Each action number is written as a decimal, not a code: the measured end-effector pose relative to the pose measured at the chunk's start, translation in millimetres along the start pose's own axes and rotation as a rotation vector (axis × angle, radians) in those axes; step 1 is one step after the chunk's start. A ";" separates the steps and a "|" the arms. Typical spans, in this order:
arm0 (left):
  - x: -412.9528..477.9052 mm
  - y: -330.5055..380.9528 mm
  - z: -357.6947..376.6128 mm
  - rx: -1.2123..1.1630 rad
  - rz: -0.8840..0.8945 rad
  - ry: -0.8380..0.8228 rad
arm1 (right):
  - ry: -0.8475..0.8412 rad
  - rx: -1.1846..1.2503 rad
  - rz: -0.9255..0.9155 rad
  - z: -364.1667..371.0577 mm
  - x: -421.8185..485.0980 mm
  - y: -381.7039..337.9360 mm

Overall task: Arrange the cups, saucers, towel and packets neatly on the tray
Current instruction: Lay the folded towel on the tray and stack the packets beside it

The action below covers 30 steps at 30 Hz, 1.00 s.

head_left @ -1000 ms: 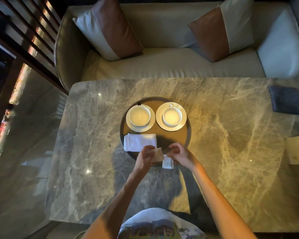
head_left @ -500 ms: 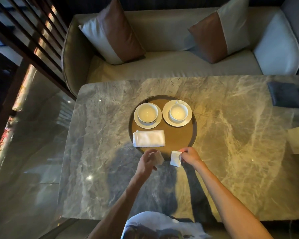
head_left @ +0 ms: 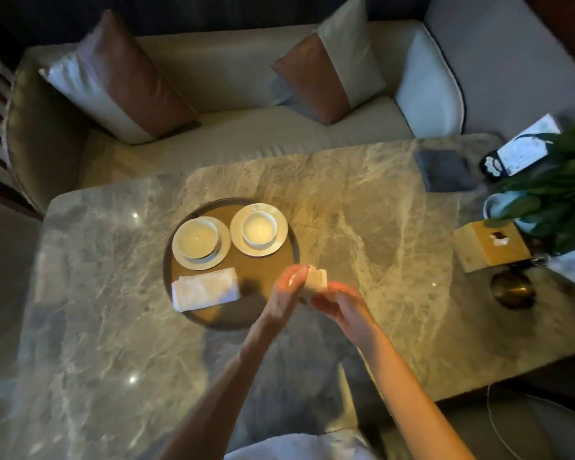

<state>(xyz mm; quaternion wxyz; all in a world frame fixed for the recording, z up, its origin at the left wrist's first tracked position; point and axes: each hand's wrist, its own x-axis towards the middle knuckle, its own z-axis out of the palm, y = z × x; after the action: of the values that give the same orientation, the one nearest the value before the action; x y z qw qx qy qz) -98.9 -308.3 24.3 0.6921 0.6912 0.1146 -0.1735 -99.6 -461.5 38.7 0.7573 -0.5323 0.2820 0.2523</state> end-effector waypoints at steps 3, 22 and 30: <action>35.2 13.0 34.8 0.105 0.128 -0.063 | -0.008 -0.112 -0.037 -31.8 20.1 -27.1; 281.9 -48.3 126.2 0.611 0.392 0.190 | 0.345 -0.837 -0.849 -120.9 258.8 -77.9; 283.5 -78.8 121.4 0.553 0.592 0.188 | 0.350 -1.050 -1.112 -136.3 282.7 -49.4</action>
<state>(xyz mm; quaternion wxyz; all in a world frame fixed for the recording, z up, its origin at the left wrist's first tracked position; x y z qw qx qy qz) 118.9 -451.2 -158.7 0.4869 0.8670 -0.0772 0.0723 114.2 -582.8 -162.6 0.3664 -0.9157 -0.0668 -0.1510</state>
